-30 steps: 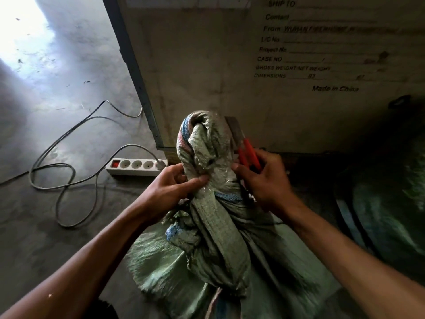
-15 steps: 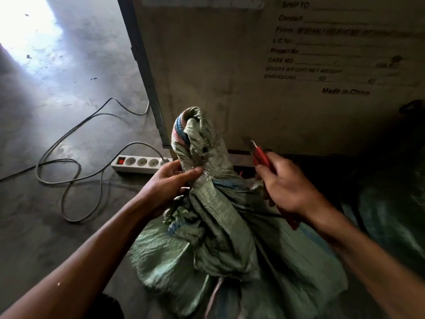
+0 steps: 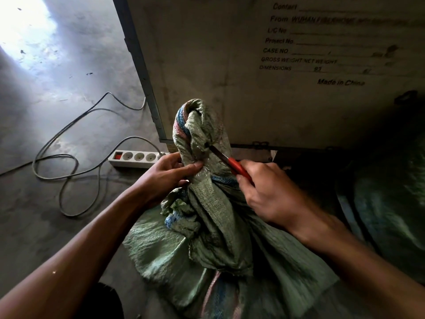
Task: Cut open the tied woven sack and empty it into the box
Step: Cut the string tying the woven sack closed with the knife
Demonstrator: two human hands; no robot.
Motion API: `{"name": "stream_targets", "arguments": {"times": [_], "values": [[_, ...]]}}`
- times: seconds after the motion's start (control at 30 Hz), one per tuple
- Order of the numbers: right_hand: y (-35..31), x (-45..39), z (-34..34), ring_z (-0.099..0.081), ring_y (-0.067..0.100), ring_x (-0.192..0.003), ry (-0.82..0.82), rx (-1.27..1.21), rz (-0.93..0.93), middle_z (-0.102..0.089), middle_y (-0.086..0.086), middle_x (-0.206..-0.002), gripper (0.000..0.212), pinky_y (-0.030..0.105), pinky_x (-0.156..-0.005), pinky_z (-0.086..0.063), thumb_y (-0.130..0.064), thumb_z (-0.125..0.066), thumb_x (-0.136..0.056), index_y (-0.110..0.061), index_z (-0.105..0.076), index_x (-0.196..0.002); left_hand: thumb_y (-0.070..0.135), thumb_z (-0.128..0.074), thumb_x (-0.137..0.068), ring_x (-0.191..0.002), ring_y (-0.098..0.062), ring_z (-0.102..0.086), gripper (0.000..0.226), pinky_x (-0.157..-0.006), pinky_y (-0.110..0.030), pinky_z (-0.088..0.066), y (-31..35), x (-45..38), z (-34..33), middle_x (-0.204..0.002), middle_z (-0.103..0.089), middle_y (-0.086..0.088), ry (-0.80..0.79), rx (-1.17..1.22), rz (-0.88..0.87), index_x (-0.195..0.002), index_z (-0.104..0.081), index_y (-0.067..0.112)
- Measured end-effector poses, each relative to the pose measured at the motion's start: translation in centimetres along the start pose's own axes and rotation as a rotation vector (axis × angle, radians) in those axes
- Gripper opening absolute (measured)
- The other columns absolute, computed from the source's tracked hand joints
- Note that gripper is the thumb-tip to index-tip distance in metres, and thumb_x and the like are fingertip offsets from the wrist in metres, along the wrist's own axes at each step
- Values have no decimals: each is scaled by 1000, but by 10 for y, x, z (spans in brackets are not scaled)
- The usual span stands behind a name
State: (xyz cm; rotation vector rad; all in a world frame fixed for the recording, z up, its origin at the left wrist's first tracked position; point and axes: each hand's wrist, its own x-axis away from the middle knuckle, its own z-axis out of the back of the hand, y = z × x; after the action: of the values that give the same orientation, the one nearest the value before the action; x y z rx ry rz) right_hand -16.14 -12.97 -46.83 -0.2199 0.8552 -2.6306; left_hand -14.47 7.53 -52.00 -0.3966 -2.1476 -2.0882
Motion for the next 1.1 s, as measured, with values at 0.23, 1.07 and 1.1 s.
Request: {"name": "stream_targets", "arguments": {"times": [0.23, 1.07, 1.1], "values": [[-2, 1, 2, -51, 26, -59, -30, 107, -51, -49, 1, -63, 18, 35, -53, -38, -19, -42, -92, -11, -52, -80, 21, -67, -75, -84, -14, -69, 17, -78, -28, -55, 0, -2, 0, -92, -77, -2, -35, -55, -84, -91, -72, 19], [28, 3, 37, -50, 11, -43, -42, -400, -190, -55, 3, -64, 9, 24, -39, -42, -21, -56, -90, -20, -59, -82, 18, -64, -77, -78, -12, -70, 26, -71, -25, -57, 9, 7, -9, -88, -77, -1, 72, 48, -133, -101, -67, 10], [30, 2, 38, -50, 10, -43, 85, -469, -180, -55, 1, -62, 8, 25, -39, -42, -23, -62, -87, -20, -58, -81, 19, -65, -75, -80, -14, -70, 26, -73, -27, -57, 10, 8, -10, -90, -77, -3, 65, 63, -127, -100, -68, 10]]}}
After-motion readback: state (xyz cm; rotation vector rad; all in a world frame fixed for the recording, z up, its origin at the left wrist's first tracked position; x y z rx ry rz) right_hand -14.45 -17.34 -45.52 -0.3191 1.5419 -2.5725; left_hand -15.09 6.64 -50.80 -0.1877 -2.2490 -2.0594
